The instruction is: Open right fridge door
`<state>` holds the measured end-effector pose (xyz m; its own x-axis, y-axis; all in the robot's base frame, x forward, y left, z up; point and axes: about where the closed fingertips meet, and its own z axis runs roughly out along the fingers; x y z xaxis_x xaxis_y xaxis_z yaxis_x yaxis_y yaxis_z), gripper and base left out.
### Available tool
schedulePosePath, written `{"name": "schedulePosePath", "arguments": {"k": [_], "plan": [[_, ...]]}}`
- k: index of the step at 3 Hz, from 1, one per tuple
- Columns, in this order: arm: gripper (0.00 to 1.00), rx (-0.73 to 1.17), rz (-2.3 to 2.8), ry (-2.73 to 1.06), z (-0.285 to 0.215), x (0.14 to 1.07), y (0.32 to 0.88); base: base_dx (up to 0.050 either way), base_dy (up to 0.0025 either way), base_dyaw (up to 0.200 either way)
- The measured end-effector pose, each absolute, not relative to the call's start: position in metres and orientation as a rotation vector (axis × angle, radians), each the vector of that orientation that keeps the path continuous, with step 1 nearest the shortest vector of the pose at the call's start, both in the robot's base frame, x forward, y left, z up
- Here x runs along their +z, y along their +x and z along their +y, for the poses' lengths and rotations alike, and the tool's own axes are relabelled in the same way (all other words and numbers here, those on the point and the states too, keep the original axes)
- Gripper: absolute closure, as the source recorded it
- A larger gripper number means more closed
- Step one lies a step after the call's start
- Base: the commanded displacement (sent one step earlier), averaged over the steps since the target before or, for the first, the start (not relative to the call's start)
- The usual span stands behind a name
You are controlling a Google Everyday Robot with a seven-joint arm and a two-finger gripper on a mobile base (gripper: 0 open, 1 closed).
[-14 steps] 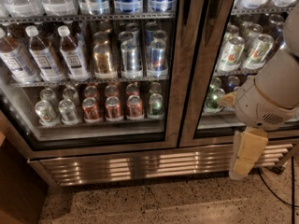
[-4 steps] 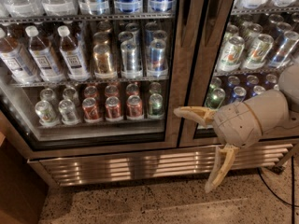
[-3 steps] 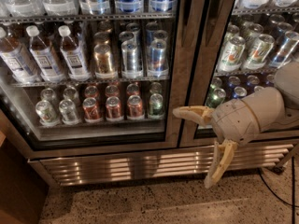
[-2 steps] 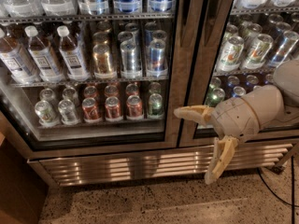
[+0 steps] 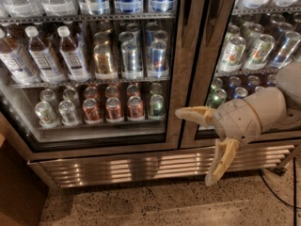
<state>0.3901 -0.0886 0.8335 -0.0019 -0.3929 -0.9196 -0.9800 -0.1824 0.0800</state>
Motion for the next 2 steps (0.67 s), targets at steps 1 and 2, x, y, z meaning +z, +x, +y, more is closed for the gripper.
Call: {"name": "schedulePosePath", "arguments": {"k": [1, 2], "plan": [[0.00, 1.144, 1.400, -1.565, -0.0906, 0.8363, 0.3866, 0.000, 0.00000, 0.000], [0.00, 1.101, 1.368, -1.476, -0.0925, 0.8387, 0.3822, 0.000, 0.00000, 0.000]]}}
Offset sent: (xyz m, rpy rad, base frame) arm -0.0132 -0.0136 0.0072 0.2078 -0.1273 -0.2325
